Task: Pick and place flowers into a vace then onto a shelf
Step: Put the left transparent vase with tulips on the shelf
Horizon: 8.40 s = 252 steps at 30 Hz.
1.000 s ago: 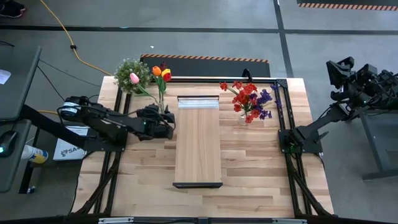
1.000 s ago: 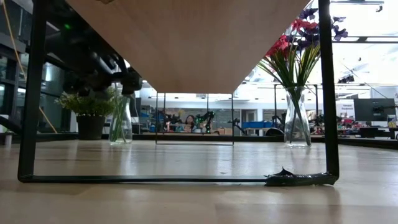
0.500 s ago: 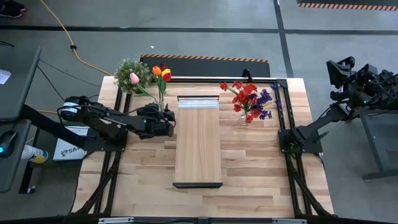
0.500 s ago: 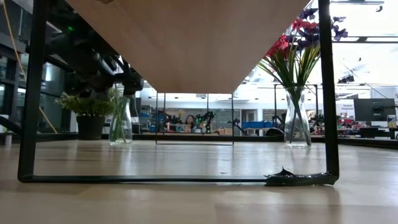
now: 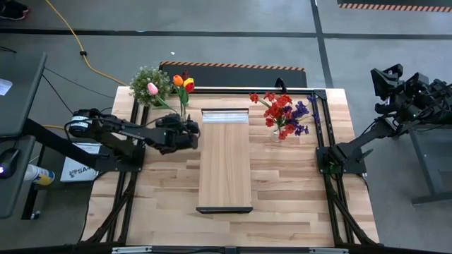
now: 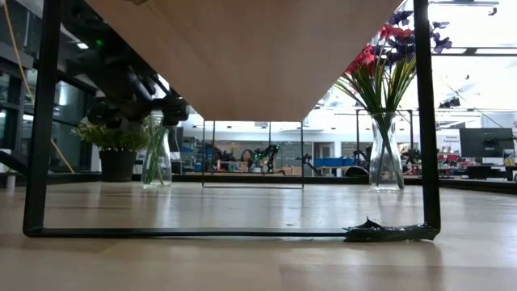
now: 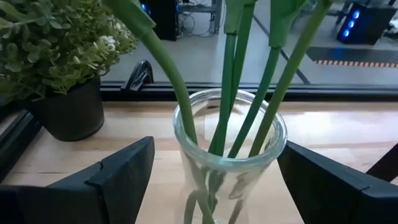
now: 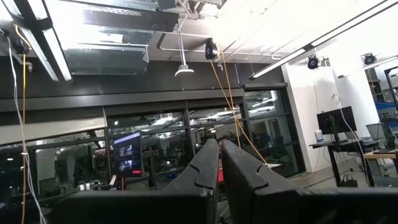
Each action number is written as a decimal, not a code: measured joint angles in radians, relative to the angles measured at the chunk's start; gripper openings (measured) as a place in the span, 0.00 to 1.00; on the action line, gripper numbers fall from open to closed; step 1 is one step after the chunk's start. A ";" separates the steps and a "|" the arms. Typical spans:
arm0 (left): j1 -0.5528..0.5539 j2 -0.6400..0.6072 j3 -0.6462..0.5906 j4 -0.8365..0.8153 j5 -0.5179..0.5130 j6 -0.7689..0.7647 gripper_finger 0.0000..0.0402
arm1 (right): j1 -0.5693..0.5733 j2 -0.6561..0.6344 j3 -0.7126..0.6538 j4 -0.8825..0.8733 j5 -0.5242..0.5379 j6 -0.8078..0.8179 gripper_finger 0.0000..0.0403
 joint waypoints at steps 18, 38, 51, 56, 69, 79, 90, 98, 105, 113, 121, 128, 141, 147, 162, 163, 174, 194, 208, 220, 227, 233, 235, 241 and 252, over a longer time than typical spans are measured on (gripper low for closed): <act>0.051 0.045 0.000 0.065 0.081 0.042 0.81 | 0.000 0.000 0.000 0.000 0.000 0.000 0.03; 0.049 0.096 0.001 0.112 0.044 0.029 0.54 | 0.000 0.000 0.000 0.000 0.000 0.000 0.03; 0.049 0.095 0.001 0.112 0.048 0.031 0.52 | 0.000 0.000 0.000 0.000 0.000 0.000 0.03; 0.049 0.076 0.018 0.093 0.068 0.036 0.52 | 0.000 0.000 0.000 0.000 0.000 0.000 0.03; 0.049 -0.029 0.023 0.005 0.069 0.045 0.52 | 0.000 0.000 0.000 -0.001 0.000 0.000 0.03; 0.049 -0.106 0.023 -0.035 0.083 0.068 0.52 | 0.000 0.000 0.000 -0.001 0.000 0.000 0.03; 0.049 -0.215 0.050 -0.039 0.117 0.185 0.52 | 0.000 0.000 0.000 -0.001 0.000 0.000 0.03; 0.049 -0.266 0.109 -0.041 0.132 0.304 0.52 | 0.000 0.000 0.000 -0.001 -0.001 0.000 0.03; 0.049 -0.273 0.186 -0.094 0.132 0.381 0.52 | 0.000 0.000 0.000 -0.001 -0.008 0.000 0.03; 0.049 -0.273 0.277 -0.186 0.131 0.383 0.52 | 0.000 0.000 0.000 -0.001 -0.008 0.000 0.03; 0.049 -0.273 0.350 -0.203 0.130 0.420 0.52 | 0.000 0.000 0.000 -0.001 -0.008 0.000 0.03; 0.049 -0.273 0.410 -0.204 0.149 0.438 0.52 | 0.000 0.000 0.000 -0.001 -0.008 0.000 0.03; 0.049 -0.273 0.456 -0.178 0.216 0.460 0.52 | 0.000 0.000 0.000 -0.001 -0.008 0.000 0.03; 0.049 -0.272 0.456 -0.112 0.249 0.464 0.52 | 0.000 0.000 0.000 -0.001 -0.008 0.000 0.03; 0.049 -0.272 0.456 0.039 0.328 0.492 0.52 | 0.000 0.000 0.000 -0.002 -0.008 0.000 0.03; 0.049 -0.272 0.456 0.051 0.334 0.500 0.52 | 0.000 0.000 0.000 -0.002 -0.008 0.000 0.03; -0.006 -0.258 0.456 0.122 0.313 0.532 0.52 | 0.000 0.000 0.000 -0.002 -0.008 0.000 0.03; -0.025 -0.171 0.458 0.243 0.424 0.553 0.52 | 0.000 0.000 0.000 -0.002 -0.008 -0.001 0.03; -0.084 -0.087 0.530 0.236 0.392 0.616 0.52 | 0.000 0.000 0.000 -0.002 -0.007 -0.007 0.03; -0.096 0.089 0.721 -0.002 0.394 0.619 0.52 | 0.000 0.000 0.000 -0.002 -0.007 -0.008 0.03; -0.120 0.132 0.731 -0.091 0.363 0.555 0.52 | 0.000 0.000 0.000 -0.001 -0.007 -0.008 0.03; -0.150 0.134 0.731 -0.133 0.332 0.546 0.52 | 0.000 0.000 0.000 -0.001 -0.008 -0.008 0.03; -0.161 0.134 0.731 -0.147 0.325 0.537 0.52 | 0.000 0.000 0.000 -0.001 -0.008 -0.008 0.03; -0.163 0.156 0.730 -0.158 0.315 0.537 0.52 | 0.000 0.000 0.000 -0.002 -0.008 -0.008 0.03; -0.161 0.188 0.731 -0.126 0.291 0.538 0.52 | 0.000 0.000 0.000 -0.006 -0.011 -0.007 0.03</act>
